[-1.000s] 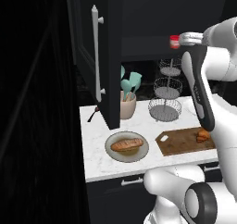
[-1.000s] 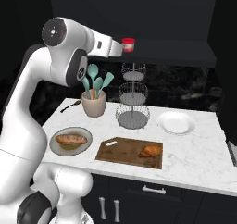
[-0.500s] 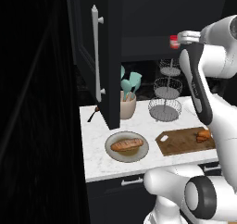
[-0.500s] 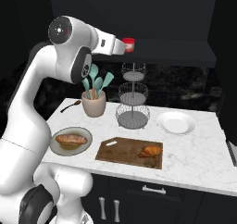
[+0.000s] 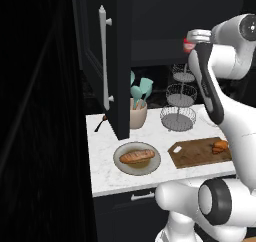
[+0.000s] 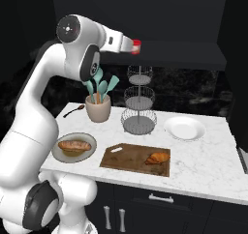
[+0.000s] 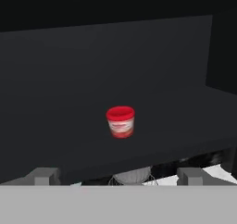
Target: From the different types of pastries on the counter, select a croissant and place it on the cutting board. Then retrieve a jar of jam from the cabinet and place it alongside the croissant on the cutting board.
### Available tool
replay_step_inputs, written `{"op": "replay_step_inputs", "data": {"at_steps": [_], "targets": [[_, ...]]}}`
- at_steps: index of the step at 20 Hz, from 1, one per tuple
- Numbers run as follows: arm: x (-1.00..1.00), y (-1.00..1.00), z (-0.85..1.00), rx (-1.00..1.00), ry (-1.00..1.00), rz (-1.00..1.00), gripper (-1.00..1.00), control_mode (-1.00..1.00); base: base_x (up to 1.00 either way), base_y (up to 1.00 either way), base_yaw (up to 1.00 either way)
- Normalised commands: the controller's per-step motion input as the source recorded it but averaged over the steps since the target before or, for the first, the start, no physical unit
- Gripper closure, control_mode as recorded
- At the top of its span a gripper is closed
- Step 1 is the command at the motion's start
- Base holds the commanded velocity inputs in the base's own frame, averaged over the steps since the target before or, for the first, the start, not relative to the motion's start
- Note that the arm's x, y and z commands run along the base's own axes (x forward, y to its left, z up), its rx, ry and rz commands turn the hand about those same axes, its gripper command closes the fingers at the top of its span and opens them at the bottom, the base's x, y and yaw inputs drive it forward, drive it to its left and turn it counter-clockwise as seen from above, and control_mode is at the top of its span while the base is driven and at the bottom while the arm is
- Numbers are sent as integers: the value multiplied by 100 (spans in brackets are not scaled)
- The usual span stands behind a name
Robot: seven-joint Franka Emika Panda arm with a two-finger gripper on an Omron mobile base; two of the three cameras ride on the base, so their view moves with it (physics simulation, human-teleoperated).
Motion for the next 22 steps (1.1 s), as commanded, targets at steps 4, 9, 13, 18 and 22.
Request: {"op": "replay_step_inputs", "data": {"at_steps": [4, 9, 13, 18, 22], "targets": [[25, -5, -25, 0, -9, 0, -100, -100, 0, 0, 0], [69, -26, -3, 0, 0, 0, -100, -100, 0, 0, 0], [61, -5, -12, -1, 1, 0, -100, -100, 0, 0, 0], [44, 0, -29, -8, 1, 0, -100, -100, 0, 0, 0], [41, -6, -26, 0, 3, 0, -100, -100, 0, 0, 0]]}}
